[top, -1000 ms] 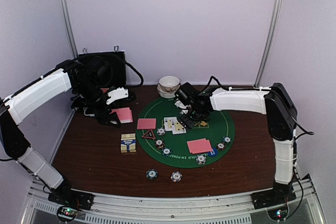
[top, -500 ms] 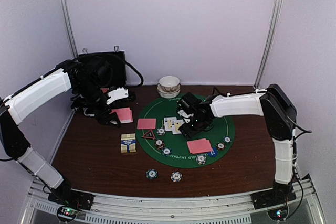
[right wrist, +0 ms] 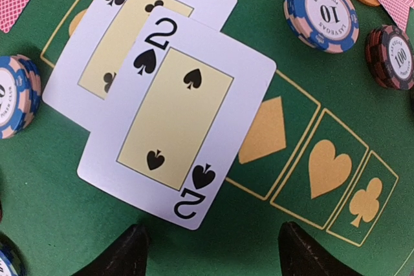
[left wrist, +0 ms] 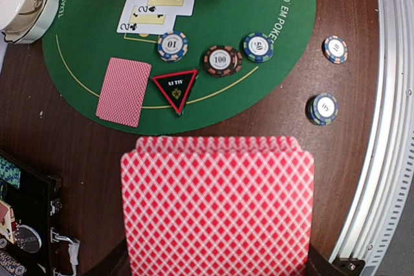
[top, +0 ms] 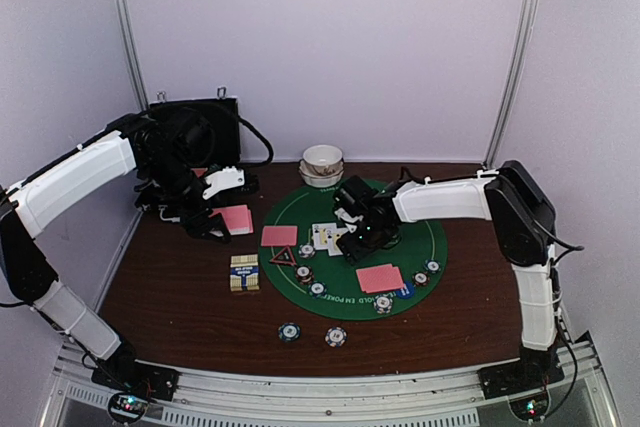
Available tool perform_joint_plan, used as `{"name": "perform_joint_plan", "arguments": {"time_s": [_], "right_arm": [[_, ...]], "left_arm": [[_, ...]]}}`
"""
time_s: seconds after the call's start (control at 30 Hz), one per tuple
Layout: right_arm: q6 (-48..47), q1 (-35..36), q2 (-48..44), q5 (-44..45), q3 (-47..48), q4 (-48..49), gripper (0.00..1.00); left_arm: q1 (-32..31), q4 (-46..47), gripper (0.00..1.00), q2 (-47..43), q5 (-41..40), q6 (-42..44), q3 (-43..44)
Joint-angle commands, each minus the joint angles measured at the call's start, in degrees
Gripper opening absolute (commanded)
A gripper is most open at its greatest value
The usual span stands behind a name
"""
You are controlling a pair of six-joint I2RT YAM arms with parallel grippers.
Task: Distribute texas hold em gaming equipment
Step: Move the poker card to the community card area, then pick up the poker card from the face-down deck piles.
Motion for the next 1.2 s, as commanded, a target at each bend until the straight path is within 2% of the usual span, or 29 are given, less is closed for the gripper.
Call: {"name": "perform_joint_plan", "arguments": {"time_s": [0.0,0.43,0.73,0.87,0.97,1.1,1.17], "right_arm": [[2.4,-1.1,3.1,1.4,1.7,3.3,0.71],[3.2,-2.2,6.2,2.0,6.1,3.8,0.68],[2.0,-2.2,2.2,1.9,5.8,3.2,0.67],[3.7,-2.2,-4.7,-3.6,5.6,4.0,0.74],[7.5,-2.1,-9.0,-11.1,6.2,4.8,0.80],[16.3,-2.1,-12.2,-23.7,6.0,8.4,0.99],[21.8,-1.7,-12.4,-30.9,5.3,11.7,1.00]], "left_arm": [[0.4,0.9,0.00,-0.2,0.8,-0.3,1.4],[0.4,0.9,0.00,-0.4,0.7,-0.3,1.1],[0.4,0.9,0.00,-0.3,0.7,0.0,1.0],[0.4,0.9,0.00,0.0,0.9,0.0,1.0],[0.4,0.8,0.00,0.0,1.0,0.1,1.2],[0.4,0.9,0.00,0.0,0.7,0.3,1.1],[0.4,0.9,0.00,0.1,0.8,0.3,1.1]]}}
